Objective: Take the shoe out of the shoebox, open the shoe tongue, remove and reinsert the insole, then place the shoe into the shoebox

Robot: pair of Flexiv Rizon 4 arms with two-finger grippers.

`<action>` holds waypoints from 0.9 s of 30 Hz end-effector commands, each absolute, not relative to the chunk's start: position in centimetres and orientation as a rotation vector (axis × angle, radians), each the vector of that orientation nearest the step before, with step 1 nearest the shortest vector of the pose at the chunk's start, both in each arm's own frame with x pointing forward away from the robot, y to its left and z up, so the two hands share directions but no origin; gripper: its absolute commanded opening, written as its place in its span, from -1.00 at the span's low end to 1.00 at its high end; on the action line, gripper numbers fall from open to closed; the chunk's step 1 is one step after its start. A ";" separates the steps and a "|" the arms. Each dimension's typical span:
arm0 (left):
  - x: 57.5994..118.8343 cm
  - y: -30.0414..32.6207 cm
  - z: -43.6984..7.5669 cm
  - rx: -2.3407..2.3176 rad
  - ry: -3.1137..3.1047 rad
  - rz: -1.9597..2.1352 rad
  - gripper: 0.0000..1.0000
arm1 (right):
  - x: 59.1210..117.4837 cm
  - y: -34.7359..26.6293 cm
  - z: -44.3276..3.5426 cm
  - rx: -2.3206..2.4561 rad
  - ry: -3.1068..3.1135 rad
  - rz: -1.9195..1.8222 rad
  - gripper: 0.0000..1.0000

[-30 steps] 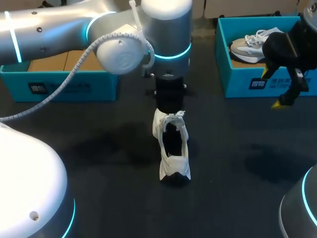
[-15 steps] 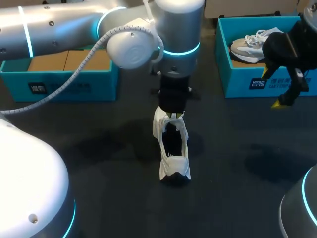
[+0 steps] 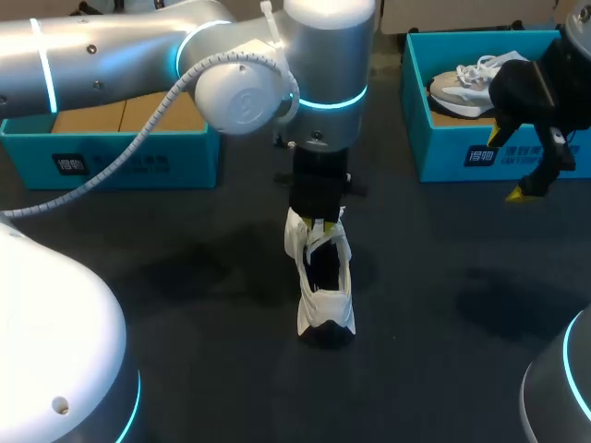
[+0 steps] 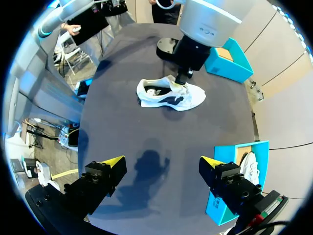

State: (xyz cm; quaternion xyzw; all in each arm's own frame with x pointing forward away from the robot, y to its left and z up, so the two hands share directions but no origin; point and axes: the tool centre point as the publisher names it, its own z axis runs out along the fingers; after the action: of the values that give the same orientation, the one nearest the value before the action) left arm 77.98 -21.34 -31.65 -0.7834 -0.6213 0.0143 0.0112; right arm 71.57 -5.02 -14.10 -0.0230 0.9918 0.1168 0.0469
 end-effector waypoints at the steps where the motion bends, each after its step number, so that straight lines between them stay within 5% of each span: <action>1: 78.5 -21.7 -31.4 -2.453 -1.971 0.051 -0.53 | 71.8 -4.9 -14.1 -0.069 3.031 0.352 1.00; 27: 76.8 -20.8 -31.7 -2.470 -1.839 0.059 -0.63 | 71.8 -4.9 -14.1 -0.069 3.031 0.352 1.00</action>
State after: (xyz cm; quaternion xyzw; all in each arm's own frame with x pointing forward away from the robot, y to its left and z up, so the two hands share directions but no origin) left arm 77.20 -21.57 -31.81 -0.7996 -0.5994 0.0187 0.0332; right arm 71.57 -5.02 -14.10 -0.0230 0.9918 0.1168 0.0470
